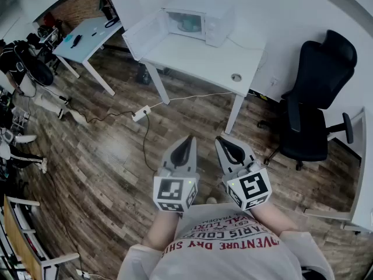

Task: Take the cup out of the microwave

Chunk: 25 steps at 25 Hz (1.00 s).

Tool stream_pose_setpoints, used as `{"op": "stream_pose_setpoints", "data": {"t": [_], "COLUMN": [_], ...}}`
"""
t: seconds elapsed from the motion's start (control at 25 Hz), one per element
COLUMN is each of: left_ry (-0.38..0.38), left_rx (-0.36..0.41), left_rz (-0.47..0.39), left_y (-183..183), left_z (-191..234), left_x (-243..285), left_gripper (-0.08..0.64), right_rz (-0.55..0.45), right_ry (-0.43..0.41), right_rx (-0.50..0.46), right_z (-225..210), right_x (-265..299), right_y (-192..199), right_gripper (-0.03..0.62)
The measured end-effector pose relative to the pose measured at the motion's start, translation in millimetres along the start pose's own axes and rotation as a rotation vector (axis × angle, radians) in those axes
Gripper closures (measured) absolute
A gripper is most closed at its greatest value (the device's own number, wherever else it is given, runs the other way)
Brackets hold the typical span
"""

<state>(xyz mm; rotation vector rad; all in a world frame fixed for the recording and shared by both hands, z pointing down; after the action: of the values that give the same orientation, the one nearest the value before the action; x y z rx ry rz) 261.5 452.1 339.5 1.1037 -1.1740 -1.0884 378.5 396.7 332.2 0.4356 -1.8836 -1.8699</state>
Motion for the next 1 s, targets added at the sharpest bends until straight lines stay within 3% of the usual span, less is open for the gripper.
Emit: {"op": "stream_pose_setpoints", "data": {"t": [0.64,1.0], "left_ry": [-0.008,-0.007], "left_rx": [-0.026,-0.058], "left_rz": [0.045,0.062], "left_y": [9.9,11.0], "left_z": [5.7,55.1], "left_x": [26.1,52.7], "left_gripper": [0.554,0.554], "right_rz": [-0.001,0.031], "right_ry": [0.044,0.038], "right_rx": [0.071,0.055], "right_z": [-28.1,-25.7], "right_x": [14.3,65.7], "right_y": [13.4,13.9], "right_gripper": [0.58,0.58]}}
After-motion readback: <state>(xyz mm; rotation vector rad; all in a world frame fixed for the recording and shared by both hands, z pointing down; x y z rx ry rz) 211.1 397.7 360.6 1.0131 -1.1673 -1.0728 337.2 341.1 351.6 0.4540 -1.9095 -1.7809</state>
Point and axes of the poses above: the fingertips, and each gripper's own axes: x forward along the fingers, z to its left, y out of its underside, the point moved 6 cm from there along -x, backward along the fingers, and after that the axes turned 5 degrees about y, right-handed, at the moved point
